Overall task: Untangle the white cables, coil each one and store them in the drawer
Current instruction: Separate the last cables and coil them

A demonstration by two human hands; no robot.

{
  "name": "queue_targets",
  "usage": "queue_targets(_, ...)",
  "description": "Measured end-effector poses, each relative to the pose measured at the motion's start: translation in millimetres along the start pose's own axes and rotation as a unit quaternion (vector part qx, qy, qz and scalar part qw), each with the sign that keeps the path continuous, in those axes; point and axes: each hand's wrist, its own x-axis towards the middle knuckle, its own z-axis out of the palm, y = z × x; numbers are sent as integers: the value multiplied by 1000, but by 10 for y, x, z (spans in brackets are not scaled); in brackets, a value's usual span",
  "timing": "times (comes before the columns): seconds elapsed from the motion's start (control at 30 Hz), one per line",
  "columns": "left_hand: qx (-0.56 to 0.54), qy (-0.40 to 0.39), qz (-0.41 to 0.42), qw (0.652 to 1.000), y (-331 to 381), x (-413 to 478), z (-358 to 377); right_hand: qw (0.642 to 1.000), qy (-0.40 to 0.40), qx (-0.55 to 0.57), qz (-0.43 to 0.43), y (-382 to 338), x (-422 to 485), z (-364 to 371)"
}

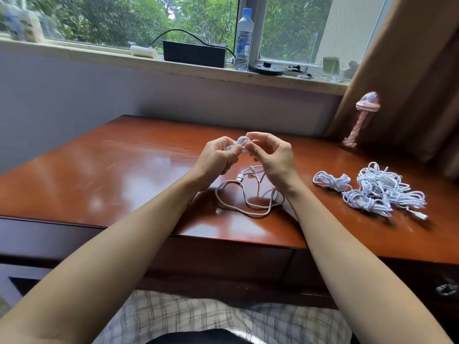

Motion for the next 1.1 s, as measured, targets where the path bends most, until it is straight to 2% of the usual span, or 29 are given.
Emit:
queue_targets(0.4, 29, -25, 4, 999, -6, -36, -2, 997, -77, 11, 9, -35, -36, -18)
queue_targets(0.6, 49, -36, 8, 998, -24, -23, -21, 995, -97, -25, 2, -25, -36, -24)
queue_targets(0.9, -32, -45, -26, 998, 16, -28, -17, 995, -87, -39, -9, -35, -39, -23)
queue_targets(1.1, -34, -51, -29, 998, -11, -5, -24, 997, -69, -38, -13, -35, -35, -12)
